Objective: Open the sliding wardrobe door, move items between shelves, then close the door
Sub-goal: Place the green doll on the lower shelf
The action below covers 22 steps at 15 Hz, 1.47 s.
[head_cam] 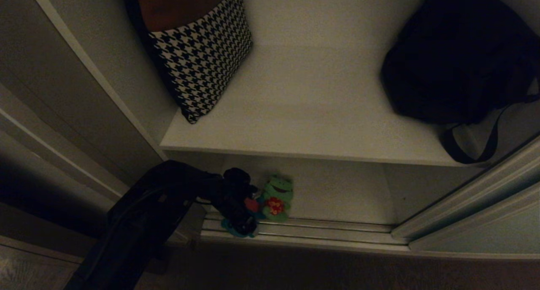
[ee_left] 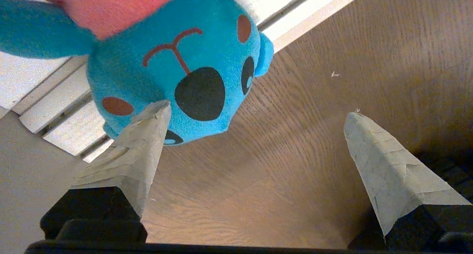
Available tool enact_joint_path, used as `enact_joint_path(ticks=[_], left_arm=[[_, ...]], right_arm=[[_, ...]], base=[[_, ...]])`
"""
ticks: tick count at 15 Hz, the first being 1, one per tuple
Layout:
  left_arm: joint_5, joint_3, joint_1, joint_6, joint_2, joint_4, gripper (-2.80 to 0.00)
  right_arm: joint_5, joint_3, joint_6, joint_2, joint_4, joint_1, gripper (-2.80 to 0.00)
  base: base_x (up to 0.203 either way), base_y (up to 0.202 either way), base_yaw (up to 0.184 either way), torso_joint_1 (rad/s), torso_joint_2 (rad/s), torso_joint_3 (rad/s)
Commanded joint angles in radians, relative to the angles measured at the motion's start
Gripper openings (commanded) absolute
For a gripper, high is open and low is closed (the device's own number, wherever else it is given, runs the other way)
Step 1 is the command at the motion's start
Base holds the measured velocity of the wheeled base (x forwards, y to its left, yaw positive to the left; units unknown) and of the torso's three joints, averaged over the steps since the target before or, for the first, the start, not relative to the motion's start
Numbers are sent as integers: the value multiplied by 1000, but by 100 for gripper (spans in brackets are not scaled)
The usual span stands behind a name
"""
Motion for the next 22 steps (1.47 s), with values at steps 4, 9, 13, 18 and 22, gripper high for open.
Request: enact_joint_path(ticks=[4,9,13,18,22], left_arm=[[17,6,27,-11,0,-46,0],[30,50,33,6,-10,-92,0],[75,115,28,0,-39,-91,0],[93,100,25,0,-32,-135,0],[104,98,23,0,-29,-162,0]], right_arm=[[0,-1,-1,-1,0,0,-280],[0,1,0,-1,0,0,-280],[1,-1,-1,-1,0,0,-280],[0,-1,-1,-1,0,0,-280],[0,0,-1,-1,1,0,-280]], base=[[0,0,0,0,0,0],[0,0,0,0,0,0],[0,0,0,0,0,0],[0,0,0,2,1,-41],[0,0,0,2,1,-179]])
